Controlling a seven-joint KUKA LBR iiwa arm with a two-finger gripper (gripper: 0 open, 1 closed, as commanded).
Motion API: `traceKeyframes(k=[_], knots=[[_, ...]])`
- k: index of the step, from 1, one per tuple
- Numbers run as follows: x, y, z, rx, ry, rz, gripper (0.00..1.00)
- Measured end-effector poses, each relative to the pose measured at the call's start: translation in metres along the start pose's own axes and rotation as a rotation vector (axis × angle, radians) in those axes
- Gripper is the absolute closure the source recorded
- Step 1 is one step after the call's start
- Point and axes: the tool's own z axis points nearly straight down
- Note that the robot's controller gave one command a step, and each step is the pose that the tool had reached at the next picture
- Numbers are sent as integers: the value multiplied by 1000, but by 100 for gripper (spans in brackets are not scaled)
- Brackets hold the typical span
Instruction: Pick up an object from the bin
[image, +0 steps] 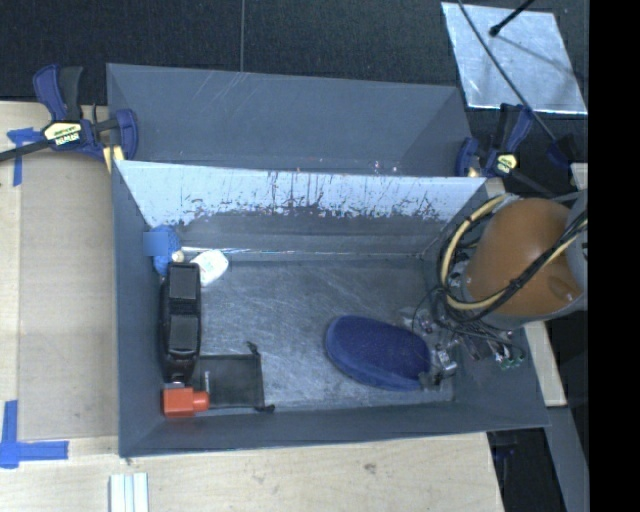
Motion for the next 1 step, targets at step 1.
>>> traceKeyframes(k=[1], knots=[[8, 5, -179, 3, -6, 15, 100]])
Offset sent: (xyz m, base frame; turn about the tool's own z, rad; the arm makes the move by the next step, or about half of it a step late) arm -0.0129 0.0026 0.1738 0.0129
